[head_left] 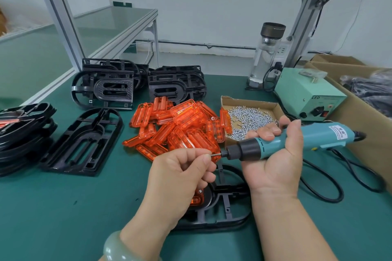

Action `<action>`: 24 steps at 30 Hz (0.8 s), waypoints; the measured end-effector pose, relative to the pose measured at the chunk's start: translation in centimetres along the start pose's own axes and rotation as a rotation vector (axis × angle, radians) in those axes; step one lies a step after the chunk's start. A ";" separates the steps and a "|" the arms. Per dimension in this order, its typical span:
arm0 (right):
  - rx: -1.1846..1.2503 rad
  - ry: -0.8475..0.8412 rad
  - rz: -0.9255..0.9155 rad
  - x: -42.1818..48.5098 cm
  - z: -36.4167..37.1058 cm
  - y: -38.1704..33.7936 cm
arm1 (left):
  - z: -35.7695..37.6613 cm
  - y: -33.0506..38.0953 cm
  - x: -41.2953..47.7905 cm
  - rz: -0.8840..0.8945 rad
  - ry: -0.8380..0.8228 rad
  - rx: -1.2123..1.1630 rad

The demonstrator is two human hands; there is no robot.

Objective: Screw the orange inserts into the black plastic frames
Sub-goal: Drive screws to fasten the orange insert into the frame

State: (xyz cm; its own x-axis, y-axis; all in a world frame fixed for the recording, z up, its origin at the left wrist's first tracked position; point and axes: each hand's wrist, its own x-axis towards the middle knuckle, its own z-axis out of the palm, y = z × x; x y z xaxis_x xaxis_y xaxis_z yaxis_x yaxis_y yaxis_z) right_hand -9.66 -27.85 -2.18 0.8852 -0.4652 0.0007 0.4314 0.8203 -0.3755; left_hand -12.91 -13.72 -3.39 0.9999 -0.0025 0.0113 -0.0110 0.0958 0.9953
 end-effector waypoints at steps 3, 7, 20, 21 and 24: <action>0.004 0.007 0.011 0.1 0.0 0.0 | -0.3 0.1 0.0 0.026 -0.020 0.042; -0.003 -0.004 0.020 0.2 -0.1 -0.1 | -1.8 0.7 0.1 0.091 -0.013 0.179; -0.100 -0.023 0.031 0.1 -0.4 0.3 | -8.9 -1.4 -0.3 0.107 -0.228 0.833; -0.110 -0.020 0.033 0.1 -0.3 0.3 | -9.1 -1.4 -0.3 0.098 -0.239 0.838; -0.124 -0.022 0.048 -0.2 -0.1 0.5 | -9.5 -1.6 0.0 0.082 -0.256 0.835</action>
State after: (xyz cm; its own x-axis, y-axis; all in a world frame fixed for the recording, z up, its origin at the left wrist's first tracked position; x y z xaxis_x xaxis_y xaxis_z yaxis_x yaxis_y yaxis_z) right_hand -9.59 -27.37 -2.43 0.9086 -0.4178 0.0000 0.3648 0.7933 -0.4875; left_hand -12.89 -4.46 -5.93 0.9655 -0.2602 0.0074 -0.1820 -0.6545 0.7338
